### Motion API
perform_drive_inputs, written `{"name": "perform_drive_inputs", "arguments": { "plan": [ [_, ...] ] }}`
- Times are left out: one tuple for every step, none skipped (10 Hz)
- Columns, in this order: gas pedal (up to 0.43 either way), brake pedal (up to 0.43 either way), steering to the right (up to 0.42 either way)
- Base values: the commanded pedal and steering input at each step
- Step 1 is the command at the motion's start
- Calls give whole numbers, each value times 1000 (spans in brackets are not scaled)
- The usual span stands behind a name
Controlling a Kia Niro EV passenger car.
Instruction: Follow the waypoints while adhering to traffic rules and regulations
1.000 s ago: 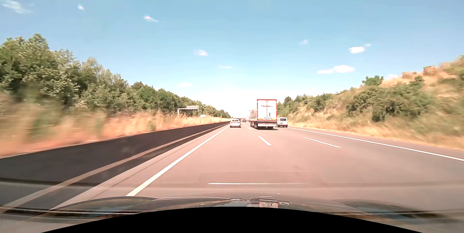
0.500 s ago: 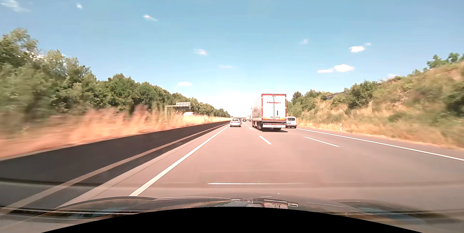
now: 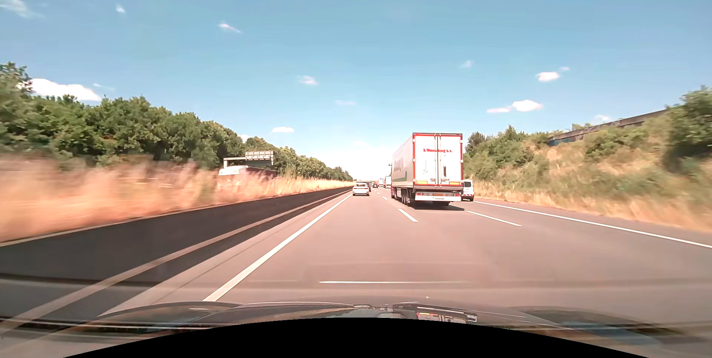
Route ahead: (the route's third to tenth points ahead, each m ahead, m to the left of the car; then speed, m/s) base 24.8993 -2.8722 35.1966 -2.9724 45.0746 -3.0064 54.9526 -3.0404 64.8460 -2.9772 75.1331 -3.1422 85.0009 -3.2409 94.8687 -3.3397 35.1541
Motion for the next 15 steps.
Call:
{"name": "perform_drive_inputs", "arguments": {
  "plan": [
    [311,0,-2],
    [319,0,-2],
    [319,0,-2],
    [331,0,-1],
    [331,0,-1],
    [311,0,-1],
    [287,0,-1],
    [228,0,-1],
    [220,0,-1],
    [209,0,0],
    [209,0,0],
    [209,0,0],
    [209,0,0],
    [209,0,0],
    [220,0,0]
  ]
}}
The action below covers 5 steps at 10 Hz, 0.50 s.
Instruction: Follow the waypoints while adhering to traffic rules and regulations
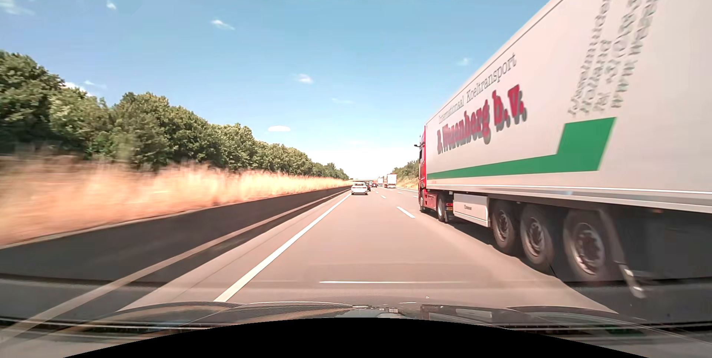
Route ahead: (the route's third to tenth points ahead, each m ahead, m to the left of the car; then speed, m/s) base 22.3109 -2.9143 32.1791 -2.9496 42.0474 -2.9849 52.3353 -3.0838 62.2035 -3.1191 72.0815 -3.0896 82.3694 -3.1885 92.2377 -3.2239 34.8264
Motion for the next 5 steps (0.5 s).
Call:
{"name": "perform_drive_inputs", "arguments": {
  "plan": [
    [220,0,0],
    [220,0,-1],
    [220,0,-1],
    [228,0,-1],
    [228,0,-1]
  ]
}}
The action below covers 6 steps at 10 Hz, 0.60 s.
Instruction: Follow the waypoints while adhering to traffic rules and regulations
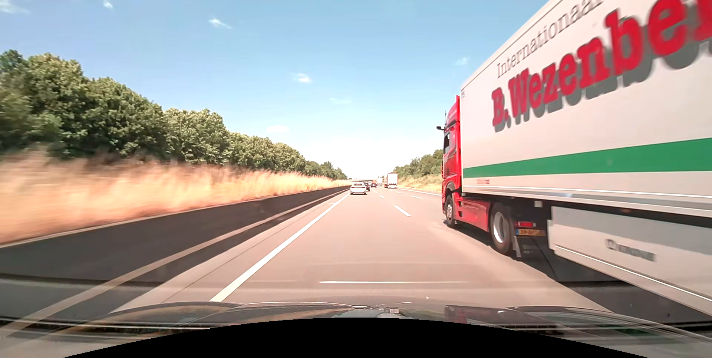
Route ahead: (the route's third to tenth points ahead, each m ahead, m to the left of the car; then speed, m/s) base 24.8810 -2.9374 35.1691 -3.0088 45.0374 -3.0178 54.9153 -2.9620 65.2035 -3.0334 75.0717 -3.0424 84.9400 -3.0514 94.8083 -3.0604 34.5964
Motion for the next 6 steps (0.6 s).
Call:
{"name": "perform_drive_inputs", "arguments": {
  "plan": [
    [228,0,-1],
    [228,0,-2],
    [228,0,-2],
    [228,0,-2],
    [228,0,-2],
    [228,0,-2]
  ]
}}
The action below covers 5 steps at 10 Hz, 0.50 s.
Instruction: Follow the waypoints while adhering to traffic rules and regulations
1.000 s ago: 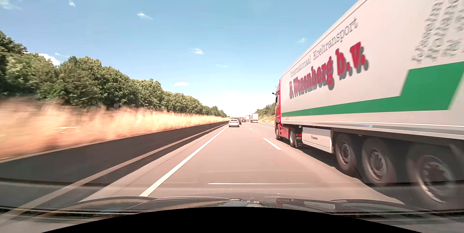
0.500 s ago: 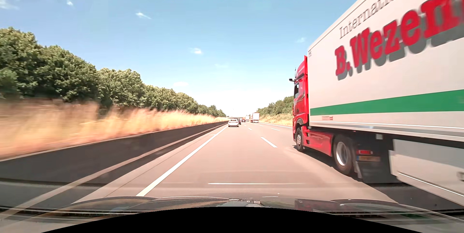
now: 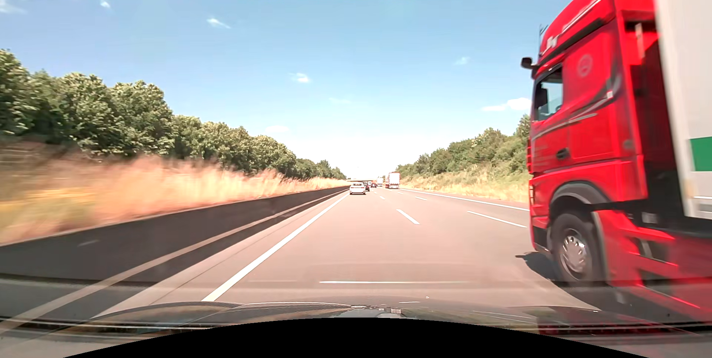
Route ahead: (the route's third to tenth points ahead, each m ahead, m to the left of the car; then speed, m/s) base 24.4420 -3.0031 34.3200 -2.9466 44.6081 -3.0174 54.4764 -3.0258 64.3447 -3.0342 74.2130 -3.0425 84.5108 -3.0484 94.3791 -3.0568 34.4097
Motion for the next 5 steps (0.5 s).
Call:
{"name": "perform_drive_inputs", "arguments": {
  "plan": [
    [228,0,-2],
    [228,0,-2],
    [228,0,-2],
    [228,0,-2],
    [240,0,-1]
  ]
}}
